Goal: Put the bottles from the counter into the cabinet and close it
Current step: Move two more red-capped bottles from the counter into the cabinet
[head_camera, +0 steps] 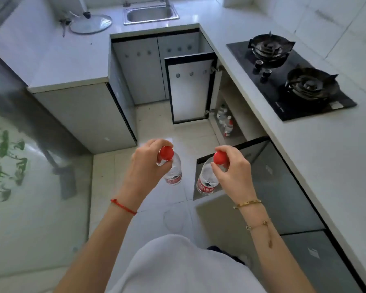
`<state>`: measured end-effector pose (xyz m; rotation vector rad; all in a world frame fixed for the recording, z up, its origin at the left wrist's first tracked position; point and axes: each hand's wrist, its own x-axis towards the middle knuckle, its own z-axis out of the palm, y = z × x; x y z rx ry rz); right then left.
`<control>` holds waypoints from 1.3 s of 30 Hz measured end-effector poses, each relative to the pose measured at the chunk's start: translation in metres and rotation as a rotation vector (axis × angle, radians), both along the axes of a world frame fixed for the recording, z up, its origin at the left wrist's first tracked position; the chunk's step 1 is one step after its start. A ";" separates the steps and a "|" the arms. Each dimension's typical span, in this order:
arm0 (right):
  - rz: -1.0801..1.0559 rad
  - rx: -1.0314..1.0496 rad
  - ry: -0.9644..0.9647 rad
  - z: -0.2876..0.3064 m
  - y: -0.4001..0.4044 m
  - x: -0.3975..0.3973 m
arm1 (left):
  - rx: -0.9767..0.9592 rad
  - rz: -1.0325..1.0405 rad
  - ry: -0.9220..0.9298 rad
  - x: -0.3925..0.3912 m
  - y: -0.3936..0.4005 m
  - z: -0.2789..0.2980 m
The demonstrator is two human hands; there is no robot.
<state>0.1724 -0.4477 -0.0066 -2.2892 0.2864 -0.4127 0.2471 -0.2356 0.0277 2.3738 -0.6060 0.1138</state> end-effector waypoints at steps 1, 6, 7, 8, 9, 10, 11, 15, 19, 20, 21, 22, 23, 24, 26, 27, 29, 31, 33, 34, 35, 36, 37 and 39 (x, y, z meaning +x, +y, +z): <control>0.008 0.009 -0.002 -0.002 0.014 0.012 | 0.002 0.012 0.002 0.010 0.014 -0.001; 0.057 0.034 0.003 -0.004 0.063 0.067 | 0.009 0.054 0.016 0.056 0.066 -0.002; 0.069 0.027 0.004 -0.004 0.069 0.078 | 0.006 0.060 0.020 0.065 0.073 -0.002; 0.081 0.016 0.005 -0.004 0.075 0.089 | 0.002 0.066 0.023 0.074 0.079 -0.002; 0.090 0.003 0.004 -0.004 0.079 0.100 | -0.002 0.070 0.026 0.084 0.083 -0.004; 0.095 -0.008 0.002 -0.005 0.082 0.111 | -0.006 0.074 0.029 0.094 0.087 -0.005; 0.098 -0.014 -0.001 -0.006 0.085 0.123 | -0.011 0.077 0.034 0.105 0.090 -0.007; 0.091 -0.024 -0.003 -0.010 0.088 0.170 | -0.025 0.073 0.048 0.151 0.091 -0.011; 0.054 -0.025 -0.016 -0.013 0.079 0.226 | -0.023 0.048 0.040 0.211 0.079 -0.012; 0.048 -0.028 -0.021 -0.014 0.075 0.241 | -0.021 0.040 0.038 0.228 0.074 -0.012; 0.041 -0.027 -0.024 -0.013 0.071 0.257 | -0.019 0.029 0.041 0.245 0.069 -0.012; 0.031 -0.029 -0.027 -0.012 0.066 0.273 | -0.014 0.014 0.045 0.263 0.063 -0.012; 0.019 -0.030 -0.029 -0.011 0.061 0.289 | -0.009 -0.002 0.047 0.281 0.056 -0.012; 0.010 -0.029 -0.031 -0.010 0.057 0.302 | -0.007 -0.018 0.049 0.296 0.050 -0.011; -0.014 -0.025 -0.036 -0.006 0.045 0.335 | -0.007 -0.048 0.056 0.331 0.034 -0.011; -0.024 -0.026 -0.034 -0.005 0.039 0.349 | -0.004 -0.060 0.053 0.347 0.027 -0.011; -0.044 -0.028 -0.020 -0.003 0.027 0.376 | -0.005 -0.086 0.046 0.379 0.011 -0.011; -0.076 -0.025 -0.012 0.000 0.015 0.398 | -0.016 -0.121 0.057 0.409 -0.005 -0.011; -0.120 -0.028 -0.005 0.002 0.002 0.417 | -0.006 -0.163 0.065 0.437 -0.022 -0.010; -0.143 -0.032 0.002 0.002 -0.004 0.425 | 0.000 -0.189 0.065 0.450 -0.030 -0.009; -0.169 -0.035 0.011 0.002 -0.011 0.433 | 0.006 -0.218 0.065 0.463 -0.039 -0.009; -0.196 -0.033 0.016 0.002 -0.018 0.440 | 0.012 -0.251 0.067 0.476 -0.048 -0.009; -0.225 -0.026 0.021 0.001 -0.025 0.446 | 0.018 -0.282 0.069 0.488 -0.057 -0.010; -0.288 -0.012 0.029 -0.001 -0.037 0.457 | 0.030 -0.337 0.068 0.511 -0.076 -0.013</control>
